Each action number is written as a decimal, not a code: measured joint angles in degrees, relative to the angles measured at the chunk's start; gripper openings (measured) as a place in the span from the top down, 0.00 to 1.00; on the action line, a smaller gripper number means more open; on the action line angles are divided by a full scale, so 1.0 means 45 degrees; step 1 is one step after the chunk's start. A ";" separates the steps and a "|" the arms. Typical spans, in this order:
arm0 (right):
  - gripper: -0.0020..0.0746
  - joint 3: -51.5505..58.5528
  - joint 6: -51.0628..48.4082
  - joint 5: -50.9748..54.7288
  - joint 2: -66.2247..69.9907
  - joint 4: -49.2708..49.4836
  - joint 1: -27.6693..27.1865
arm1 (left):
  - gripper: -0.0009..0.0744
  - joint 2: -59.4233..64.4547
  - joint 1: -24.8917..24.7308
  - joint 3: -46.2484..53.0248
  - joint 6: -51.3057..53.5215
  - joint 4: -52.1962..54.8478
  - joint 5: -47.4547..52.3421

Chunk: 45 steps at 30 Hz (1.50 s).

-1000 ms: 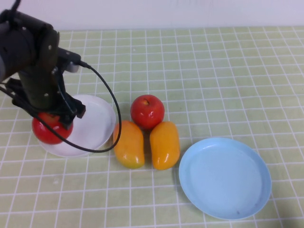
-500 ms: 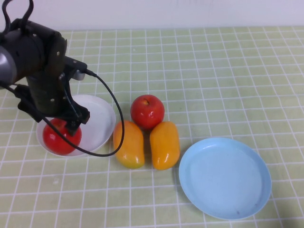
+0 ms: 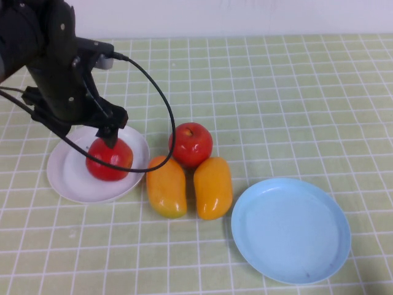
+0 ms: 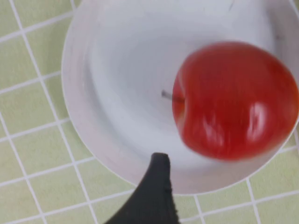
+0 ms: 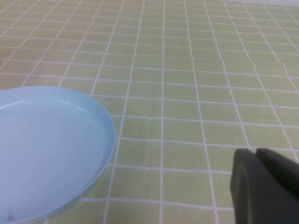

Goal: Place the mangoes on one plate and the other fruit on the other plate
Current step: Put one type of fruit in the left plate

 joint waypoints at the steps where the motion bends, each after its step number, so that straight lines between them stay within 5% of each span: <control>1: 0.99 0.0000 0.0000 0.0000 0.0000 0.0000 0.0000 | 0.10 0.0000 0.0000 -0.0021 -0.0003 0.0000 -0.0031; 7: 0.99 0.0000 0.0000 0.0000 0.0000 0.0000 0.0000 | 0.10 -0.0008 -0.0334 -0.0004 0.0026 -0.0273 -0.0801; 20: 0.99 0.0000 0.0000 0.0000 0.0000 0.0000 0.0000 | 0.10 0.0534 -0.3135 -0.0373 0.0594 -0.0096 -0.3553; 45: 0.99 0.0000 0.0000 0.0000 0.0000 0.0000 0.0000 | 0.10 0.3603 -0.3187 -0.2269 0.1541 -0.0121 -0.3532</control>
